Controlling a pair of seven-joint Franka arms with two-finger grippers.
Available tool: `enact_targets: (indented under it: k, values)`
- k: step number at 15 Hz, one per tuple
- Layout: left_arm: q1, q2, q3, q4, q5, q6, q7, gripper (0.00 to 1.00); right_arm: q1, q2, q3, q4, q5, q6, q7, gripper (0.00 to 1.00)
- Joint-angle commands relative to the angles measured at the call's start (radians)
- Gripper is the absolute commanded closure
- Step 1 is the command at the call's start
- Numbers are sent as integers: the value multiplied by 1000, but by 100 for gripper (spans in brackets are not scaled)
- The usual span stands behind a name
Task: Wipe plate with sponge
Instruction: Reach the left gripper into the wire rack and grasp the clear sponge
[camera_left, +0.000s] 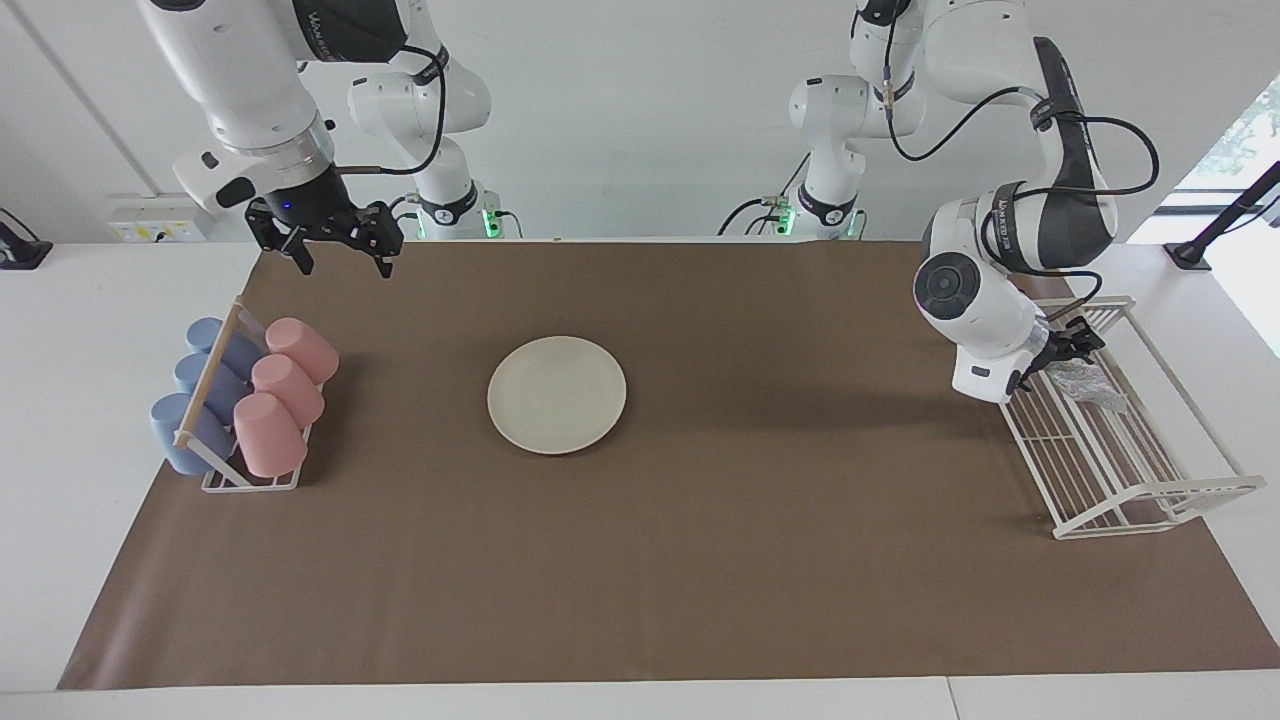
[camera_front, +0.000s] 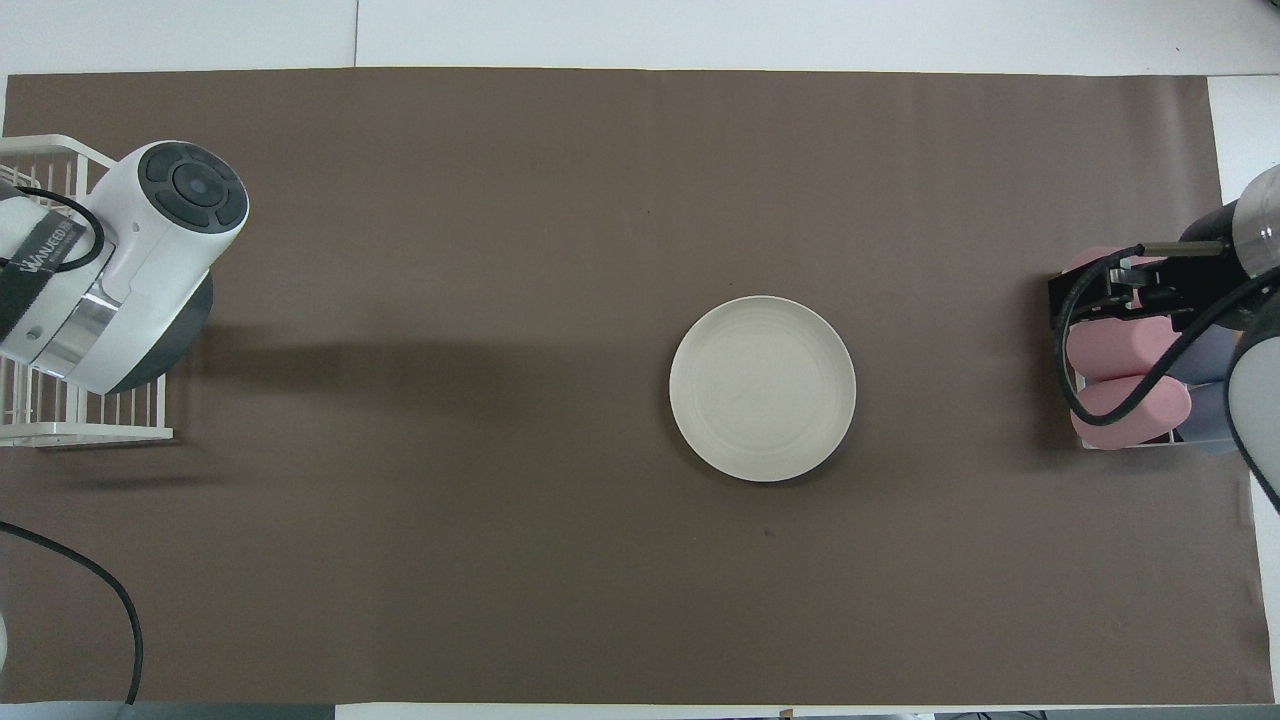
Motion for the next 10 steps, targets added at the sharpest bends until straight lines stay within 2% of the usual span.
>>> enact_targets:
  k: [1, 2, 5, 7, 10]
  values:
    - [-5, -26, -1, -13, 18, -15, -28, 95, -2, -10, 6, -7, -2, 5, 21, 0]
    - [-7, -26, -1, -8, 17, -15, -28, 100, -2, -10, 6, -7, -2, 5, 21, 0]
    - [-7, -34, -3, -2, 11, -15, -29, 100, 0, -10, 6, -7, -2, 5, 22, 0]
    - [-5, -34, -3, 37, -8, -25, -15, 100, 0, -10, 9, -9, -2, 5, 22, 0]
    - [-9, -28, -4, 146, -132, -60, 23, 100, 0, -13, 12, -12, -2, -3, 24, 0]
